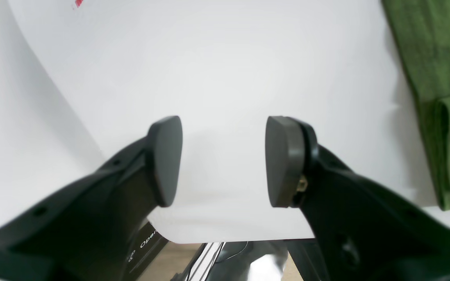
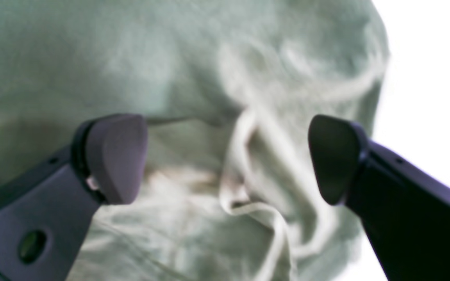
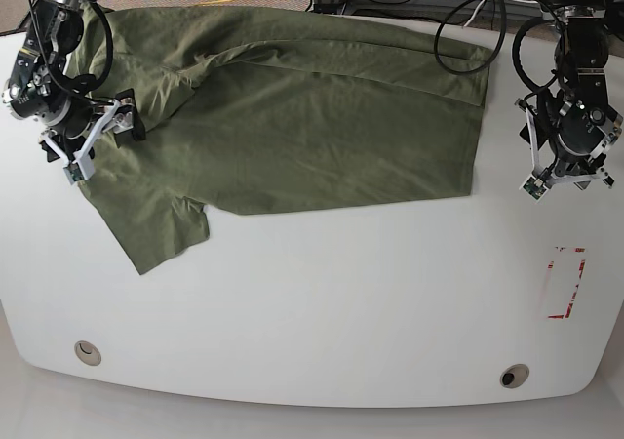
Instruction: Layout the t-shirt on the table in an organized manner, then fold the t-shirt properly
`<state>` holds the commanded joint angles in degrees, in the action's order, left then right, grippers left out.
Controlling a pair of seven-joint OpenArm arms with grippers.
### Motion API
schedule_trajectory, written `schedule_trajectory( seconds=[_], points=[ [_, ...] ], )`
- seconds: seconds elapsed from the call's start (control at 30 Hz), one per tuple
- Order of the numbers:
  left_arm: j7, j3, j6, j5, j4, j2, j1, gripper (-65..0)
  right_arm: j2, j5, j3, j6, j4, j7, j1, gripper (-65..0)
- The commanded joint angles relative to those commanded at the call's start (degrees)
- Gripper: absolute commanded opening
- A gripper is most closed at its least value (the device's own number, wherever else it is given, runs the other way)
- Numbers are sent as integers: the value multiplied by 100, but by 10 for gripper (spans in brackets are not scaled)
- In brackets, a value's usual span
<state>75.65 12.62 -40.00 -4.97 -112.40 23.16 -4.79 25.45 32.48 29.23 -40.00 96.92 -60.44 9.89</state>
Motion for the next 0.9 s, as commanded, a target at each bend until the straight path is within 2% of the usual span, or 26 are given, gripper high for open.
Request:
schedule_trajectory(
  seconds=[0.53,0.63,0.67,0.7,0.83,0.87,0.9],
  points=[
    [0,0,0,0,0,0,0,-338,0,0,-9,0,-695,35,26,-48],
    [0,0,0,0,0,0,0,-338,0,18,-26,0,-703,35,26,-146],
    [0,0,0,0,0,-9,0,-338,0,18,-26,0,-703,35,26,-233],
    [0,0,0,0,0,-18,0,-338,0,26,-26,0,-703,35,26,-289],
    [0,0,0,9,0,-35,0,-338,0,26,-44,0,-703,35,26,-615],
    [0,0,0,9,0,-35,0,-338,0,26,-53,0,-703,35,26,-647],
    [0,0,0,9,0,-35,0,-338,0,26,-114,0,-703,35,26,-650]
  ],
)
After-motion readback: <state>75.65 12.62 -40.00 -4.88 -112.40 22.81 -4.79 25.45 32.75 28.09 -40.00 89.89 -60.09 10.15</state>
